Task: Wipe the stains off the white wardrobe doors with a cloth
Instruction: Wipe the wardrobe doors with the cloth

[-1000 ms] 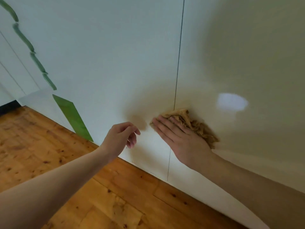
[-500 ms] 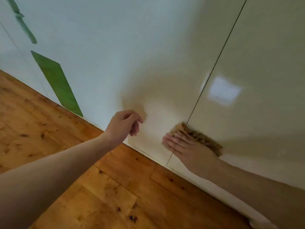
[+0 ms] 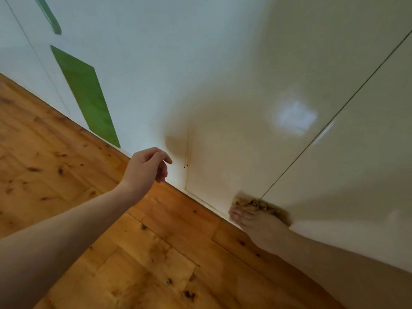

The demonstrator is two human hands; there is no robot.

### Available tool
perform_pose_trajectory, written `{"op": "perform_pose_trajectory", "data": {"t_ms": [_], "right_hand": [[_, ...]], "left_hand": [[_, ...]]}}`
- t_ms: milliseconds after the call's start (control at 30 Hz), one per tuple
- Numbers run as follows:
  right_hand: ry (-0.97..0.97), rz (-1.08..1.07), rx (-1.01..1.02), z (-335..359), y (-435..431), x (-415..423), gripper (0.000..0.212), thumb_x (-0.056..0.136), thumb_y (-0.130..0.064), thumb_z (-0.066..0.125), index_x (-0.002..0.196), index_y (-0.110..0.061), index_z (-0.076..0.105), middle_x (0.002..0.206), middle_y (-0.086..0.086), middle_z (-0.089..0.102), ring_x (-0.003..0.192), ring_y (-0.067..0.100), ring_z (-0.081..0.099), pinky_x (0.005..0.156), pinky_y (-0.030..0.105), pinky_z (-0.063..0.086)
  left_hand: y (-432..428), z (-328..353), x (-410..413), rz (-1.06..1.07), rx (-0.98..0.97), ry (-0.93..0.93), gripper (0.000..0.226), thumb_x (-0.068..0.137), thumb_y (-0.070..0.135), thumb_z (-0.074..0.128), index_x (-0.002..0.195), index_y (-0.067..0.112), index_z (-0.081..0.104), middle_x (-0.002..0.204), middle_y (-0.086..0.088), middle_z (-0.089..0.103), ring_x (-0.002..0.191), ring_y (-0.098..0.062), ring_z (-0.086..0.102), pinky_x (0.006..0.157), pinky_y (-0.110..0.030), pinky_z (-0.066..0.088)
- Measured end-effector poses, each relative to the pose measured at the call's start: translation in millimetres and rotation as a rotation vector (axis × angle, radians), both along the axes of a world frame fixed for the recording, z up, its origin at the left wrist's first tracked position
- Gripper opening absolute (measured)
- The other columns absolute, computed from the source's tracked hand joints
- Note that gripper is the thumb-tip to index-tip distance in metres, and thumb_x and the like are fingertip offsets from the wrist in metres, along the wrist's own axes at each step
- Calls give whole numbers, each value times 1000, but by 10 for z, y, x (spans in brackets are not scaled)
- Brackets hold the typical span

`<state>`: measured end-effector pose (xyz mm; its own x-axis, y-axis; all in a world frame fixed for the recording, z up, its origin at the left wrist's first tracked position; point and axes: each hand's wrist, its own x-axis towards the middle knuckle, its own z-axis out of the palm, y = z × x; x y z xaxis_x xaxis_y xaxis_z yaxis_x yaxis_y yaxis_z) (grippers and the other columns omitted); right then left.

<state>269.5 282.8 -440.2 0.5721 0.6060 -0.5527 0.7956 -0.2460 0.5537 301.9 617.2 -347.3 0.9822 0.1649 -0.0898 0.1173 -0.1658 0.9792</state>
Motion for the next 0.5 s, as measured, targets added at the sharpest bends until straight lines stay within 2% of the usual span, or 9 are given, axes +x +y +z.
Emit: {"op": "perform_pose_trajectory", "data": {"t_ms": [100, 233, 333, 367, 433, 467, 500], "right_hand": [[-91, 61, 137, 474, 419, 243, 62, 106, -22, 9, 162, -3, -11, 168, 12, -20, 159, 30, -12, 128, 46, -13], [-455, 165, 576, 1312, 1348, 853, 68, 96, -11, 5, 163, -5, 13, 172, 13, 13, 160, 29, 12, 128, 47, -2], [-620, 50, 614, 1431, 1880, 1058, 72, 91, 0, -3, 163, -2, 2, 173, 14, 2, 160, 30, 2, 128, 47, -7], [-617, 20, 589, 1316, 1971, 1060, 72, 91, 0, -4, 162, -1, -3, 173, 14, -3, 160, 30, -3, 127, 47, -9], [-430, 30, 428, 749, 1866, 982, 67, 97, -4, 5, 162, -1, -11, 172, 14, -13, 160, 29, -10, 128, 45, -10], [-262, 12, 311, 443, 1754, 869, 65, 102, -9, 11, 161, -1, -12, 171, 13, -17, 160, 29, -9, 130, 44, -4], [-111, -33, 197, 212, 1603, 738, 64, 106, -12, 17, 161, -1, -13, 171, 12, -20, 160, 27, -3, 130, 42, 9]], "left_hand": [[5, -69, 52, 85, -57, -14, 32, 103, 11, 45, 82, 7, 69, 58, -7, 62, 51, -18, 55, 53, -30, 46], [112, -70, 180, 161, -125, -31, 31, 100, 8, 45, 81, 7, 68, 53, -2, 60, 50, -17, 54, 52, -30, 46], [301, -84, 245, 266, -210, -47, 29, 99, 11, 44, 82, 6, 67, 55, -4, 58, 51, -17, 53, 51, -27, 46], [348, -104, 241, 302, -241, -42, 29, 99, 11, 44, 82, 7, 67, 57, -5, 58, 52, -17, 53, 51, -26, 46], [391, -170, 216, 335, -283, -16, 31, 100, 11, 43, 81, 9, 67, 58, -5, 57, 53, -17, 53, 51, -26, 45], [442, -223, 186, 330, -284, 4, 32, 101, 12, 42, 81, 10, 66, 57, -4, 57, 53, -17, 53, 51, -27, 45], [465, -270, 160, 315, -282, 27, 32, 102, 12, 41, 81, 9, 66, 57, -3, 57, 53, -17, 52, 51, -27, 45]]}}
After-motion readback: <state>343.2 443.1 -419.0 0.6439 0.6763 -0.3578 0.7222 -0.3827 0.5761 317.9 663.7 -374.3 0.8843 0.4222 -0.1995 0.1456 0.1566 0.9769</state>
